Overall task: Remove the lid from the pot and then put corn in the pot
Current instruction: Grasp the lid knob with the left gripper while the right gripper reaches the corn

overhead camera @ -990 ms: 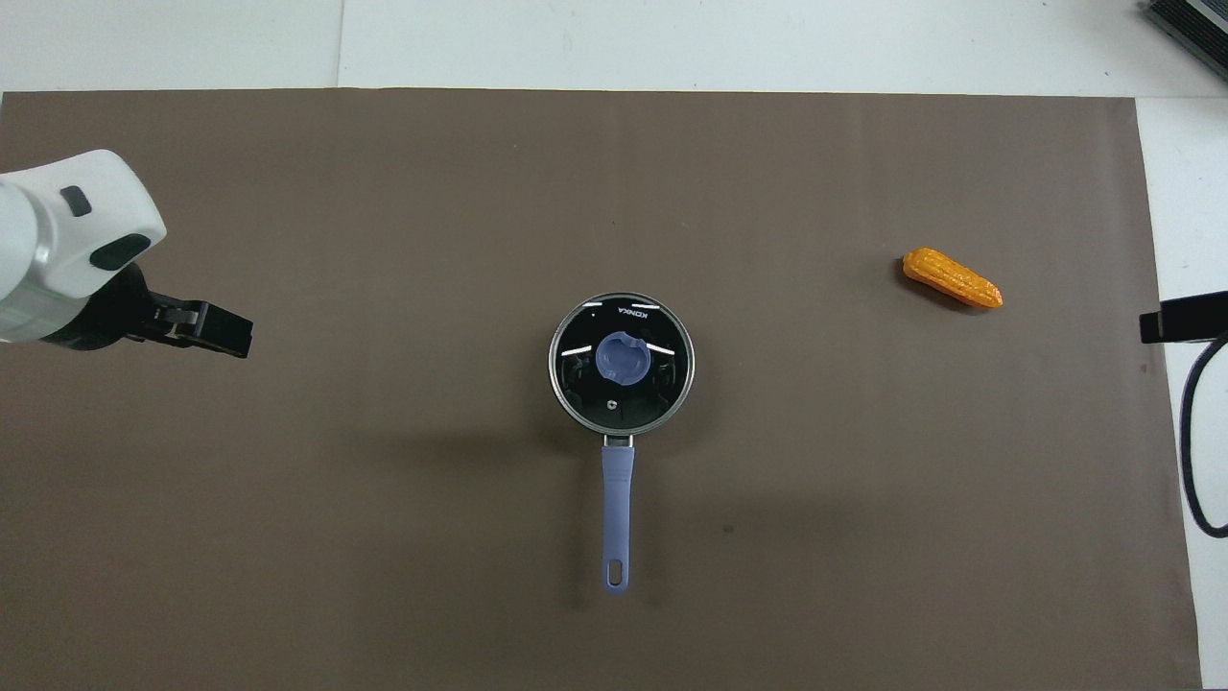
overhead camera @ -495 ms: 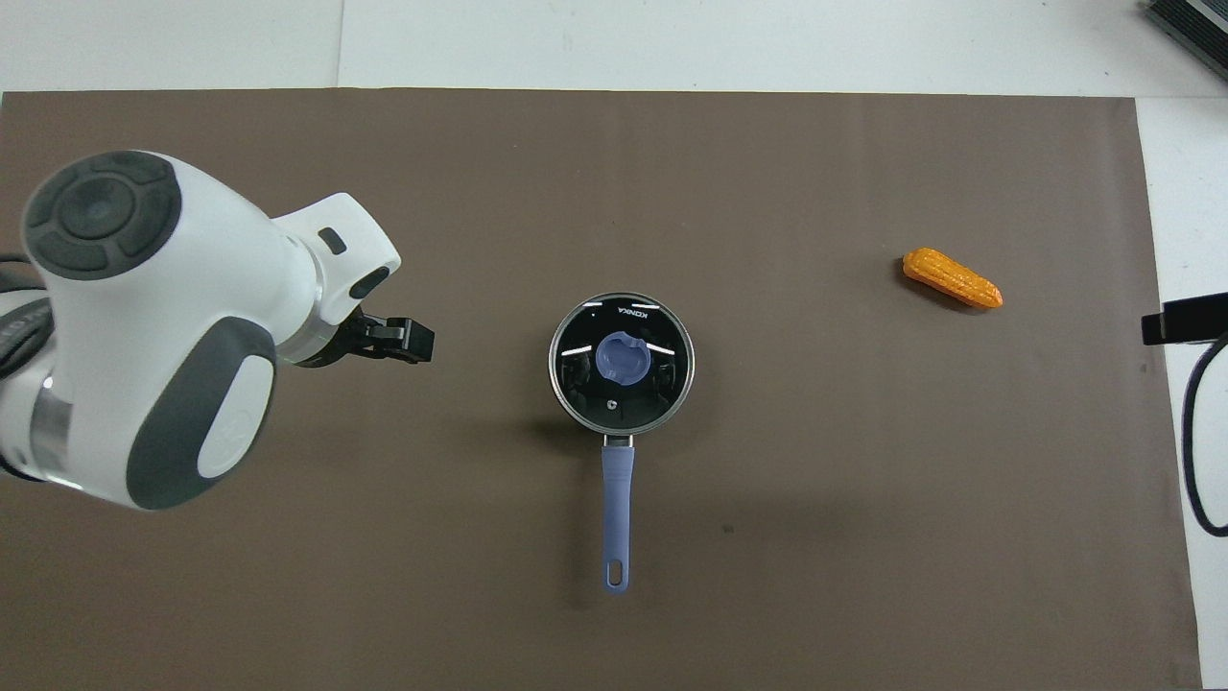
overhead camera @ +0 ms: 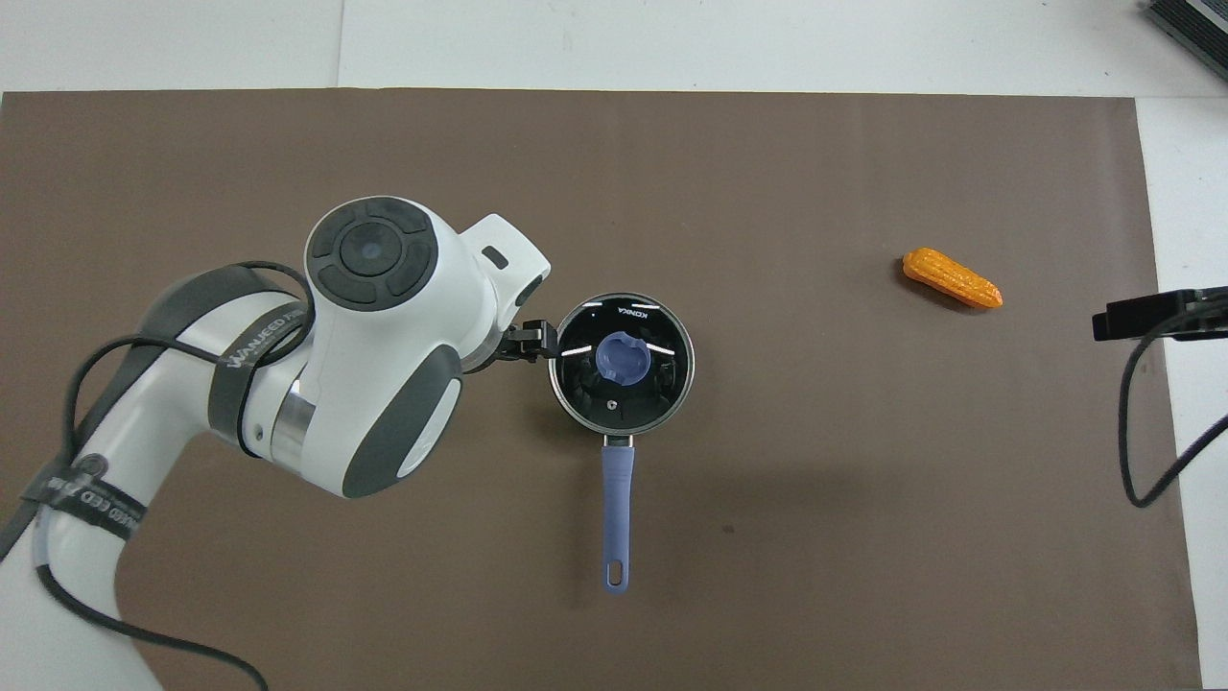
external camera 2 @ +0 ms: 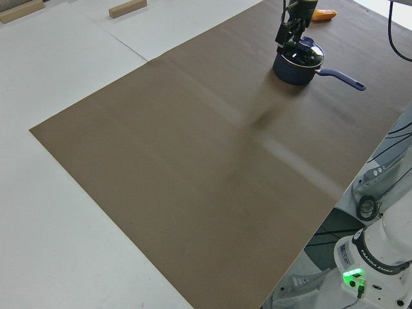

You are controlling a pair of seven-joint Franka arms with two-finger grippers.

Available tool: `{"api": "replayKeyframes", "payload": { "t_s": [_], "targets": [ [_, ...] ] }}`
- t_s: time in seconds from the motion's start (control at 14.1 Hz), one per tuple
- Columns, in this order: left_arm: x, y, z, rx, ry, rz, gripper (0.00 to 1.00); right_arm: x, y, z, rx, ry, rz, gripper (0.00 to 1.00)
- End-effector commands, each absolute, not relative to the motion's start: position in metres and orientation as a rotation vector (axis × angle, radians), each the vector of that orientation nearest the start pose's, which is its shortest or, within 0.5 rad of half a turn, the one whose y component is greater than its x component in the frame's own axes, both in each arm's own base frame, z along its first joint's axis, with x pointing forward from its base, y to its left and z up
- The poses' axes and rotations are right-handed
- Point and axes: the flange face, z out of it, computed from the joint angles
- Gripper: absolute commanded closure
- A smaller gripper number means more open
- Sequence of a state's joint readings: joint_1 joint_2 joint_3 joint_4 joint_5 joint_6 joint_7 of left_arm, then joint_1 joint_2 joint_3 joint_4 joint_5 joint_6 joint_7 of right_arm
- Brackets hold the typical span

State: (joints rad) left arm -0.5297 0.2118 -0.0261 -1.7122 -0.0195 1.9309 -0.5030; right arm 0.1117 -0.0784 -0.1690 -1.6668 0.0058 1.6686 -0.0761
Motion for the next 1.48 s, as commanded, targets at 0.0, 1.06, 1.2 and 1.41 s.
{"api": "replayKeyframes", "payload": {
  "t_s": [0.0,1.06,1.2,1.41],
  "targets": [
    [0.541,-0.377,0.461,-3.149,-0.014,0.028,0.00,0.547,-0.028,0.601,-3.126,-0.140,-0.138,0.00],
    [0.528,-0.466,0.410,-3.125,-0.113,-0.046,0.15,0.643,-0.041,0.396,-2.693,-1.673,-0.219,0.00],
    [0.527,-0.462,0.404,-3.118,-0.082,-0.072,0.25,0.650,-0.055,0.366,-2.606,-1.730,-0.283,0.00],
    [0.526,-0.461,0.402,-3.112,-0.069,-0.085,0.47,0.652,-0.071,0.343,-2.568,-1.756,-0.321,0.00]
  ]
}}
